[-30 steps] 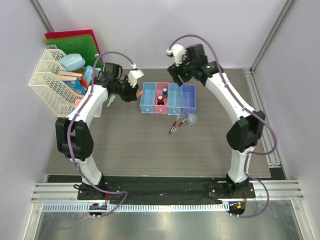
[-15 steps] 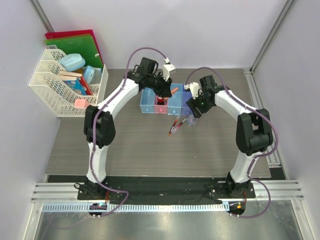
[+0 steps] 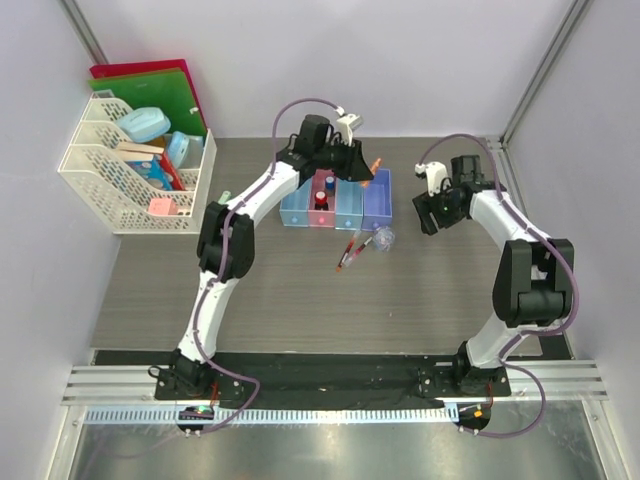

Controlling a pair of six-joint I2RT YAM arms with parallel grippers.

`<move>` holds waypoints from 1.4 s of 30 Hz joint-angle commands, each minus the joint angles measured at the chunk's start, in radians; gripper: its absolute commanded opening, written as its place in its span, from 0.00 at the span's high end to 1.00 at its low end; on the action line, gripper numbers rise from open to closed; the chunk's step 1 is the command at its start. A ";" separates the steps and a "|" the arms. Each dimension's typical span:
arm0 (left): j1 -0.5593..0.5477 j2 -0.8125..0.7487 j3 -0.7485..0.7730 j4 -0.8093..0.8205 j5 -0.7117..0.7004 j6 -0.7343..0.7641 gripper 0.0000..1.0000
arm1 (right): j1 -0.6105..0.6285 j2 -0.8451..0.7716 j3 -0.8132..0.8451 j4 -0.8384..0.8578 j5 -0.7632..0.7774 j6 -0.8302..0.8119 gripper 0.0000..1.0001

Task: Sort the stationery into containers
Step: Place the stationery in the storage box.

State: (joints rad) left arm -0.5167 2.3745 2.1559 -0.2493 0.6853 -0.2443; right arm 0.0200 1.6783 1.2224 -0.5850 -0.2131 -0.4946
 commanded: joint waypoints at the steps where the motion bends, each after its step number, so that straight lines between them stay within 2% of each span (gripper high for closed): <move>1: -0.009 0.067 0.084 0.180 0.036 -0.178 1.00 | -0.060 -0.086 0.002 0.033 -0.052 -0.012 0.30; 8: -0.017 0.138 0.108 0.179 -0.015 -0.168 0.99 | -0.077 -0.127 -0.004 0.034 -0.115 0.016 0.30; 9: -0.017 0.146 0.108 0.180 -0.012 -0.171 0.93 | -0.075 -0.130 -0.006 0.036 -0.129 0.019 0.30; 11: -0.019 0.158 0.111 0.176 -0.004 -0.173 0.89 | -0.077 -0.134 -0.008 0.034 -0.134 0.019 0.29; 15: -0.020 0.164 0.110 0.177 0.006 -0.168 0.67 | -0.075 -0.132 -0.015 0.034 -0.152 0.018 0.29; 20: -0.020 0.155 0.108 0.196 0.019 -0.173 0.47 | -0.077 -0.134 -0.017 0.033 -0.167 0.019 0.29; 21: -0.020 0.149 0.108 0.199 0.019 -0.177 0.39 | -0.075 -0.135 -0.017 0.031 -0.169 0.019 0.29; 26: -0.013 0.124 0.145 0.165 0.080 -0.165 0.39 | -0.075 -0.141 -0.014 0.024 -0.206 0.025 0.30; 29: 0.012 0.049 0.160 0.020 0.099 -0.054 0.39 | -0.065 -0.126 -0.009 0.008 -0.241 0.036 0.30; 32: 0.055 -0.087 0.106 -0.187 0.061 0.179 0.39 | -0.025 -0.106 -0.023 0.002 -0.249 0.030 0.30; 34: 0.089 -0.168 0.043 -0.317 -0.083 0.399 0.35 | 0.015 -0.092 -0.038 0.002 -0.236 0.025 0.30; 35: 0.098 -0.242 -0.044 -0.349 -0.127 0.486 0.33 | 0.050 -0.086 -0.041 0.008 -0.230 0.027 0.30; 36: 0.130 -0.315 -0.139 -0.398 -0.277 0.660 0.24 | 0.085 -0.072 -0.043 0.017 -0.215 0.033 0.30; 38: 0.176 -0.398 -0.270 -0.419 -0.349 0.721 0.22 | 0.138 -0.040 -0.038 0.030 -0.207 0.047 0.29; 42: 0.283 -0.440 -0.352 -0.536 -0.400 0.781 0.16 | 0.202 0.023 0.012 0.045 -0.181 0.068 0.28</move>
State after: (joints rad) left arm -0.3248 1.9491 1.8763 -0.5987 0.4301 0.3332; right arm 0.1730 1.6527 1.1873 -0.5701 -0.4149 -0.4587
